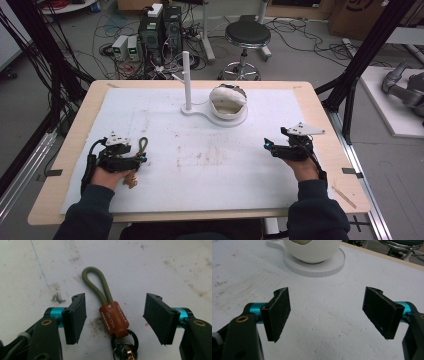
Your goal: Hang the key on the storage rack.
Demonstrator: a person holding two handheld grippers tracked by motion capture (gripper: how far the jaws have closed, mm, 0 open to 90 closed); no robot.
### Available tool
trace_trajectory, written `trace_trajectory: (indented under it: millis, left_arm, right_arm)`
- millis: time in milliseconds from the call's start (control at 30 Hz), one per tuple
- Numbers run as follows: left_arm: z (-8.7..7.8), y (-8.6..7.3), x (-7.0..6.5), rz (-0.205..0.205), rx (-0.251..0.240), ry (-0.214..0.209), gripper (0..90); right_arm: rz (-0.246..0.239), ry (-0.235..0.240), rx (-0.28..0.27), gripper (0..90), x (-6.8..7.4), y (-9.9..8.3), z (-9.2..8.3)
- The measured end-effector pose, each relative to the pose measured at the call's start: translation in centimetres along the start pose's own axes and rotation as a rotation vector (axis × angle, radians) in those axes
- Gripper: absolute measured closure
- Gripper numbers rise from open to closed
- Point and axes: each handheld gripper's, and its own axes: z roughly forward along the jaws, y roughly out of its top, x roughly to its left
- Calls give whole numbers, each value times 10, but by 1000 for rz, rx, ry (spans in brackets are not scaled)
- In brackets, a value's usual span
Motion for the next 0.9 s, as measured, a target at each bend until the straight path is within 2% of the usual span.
trace_trajectory:
  millis: [133,233,367,433,500,567,767,867,900]
  left_arm:
    - [6,-4,0,-8,47,33,395]
    - [8,-6,0,-3,68,32,439]
    - [8,-5,-1,19,80,55,525]
    - [7,-4,-2,24,79,57,646]
    - [7,-4,-2,43,88,62,664]
    - [7,-3,-1,35,90,57,693]
    - [5,-2,5,-3,52,38,721]
    - [-2,1,9,-57,-18,3,725]
    - [-3,1,11,-62,-34,-5,726]
  right_arm:
    - [1,1,3,230,0,0,2]
    - [2,2,8,231,0,0,3]
    - [0,0,10,232,0,0,3]
    - [1,1,6,233,0,0,2]
    - [0,0,3,234,0,0,2]
    - [4,0,5,234,0,0,2]
    - [4,1,4,234,0,0,1]
    - [7,0,0,235,-1,0,1]
    - [9,-1,-2,235,-1,0,1]
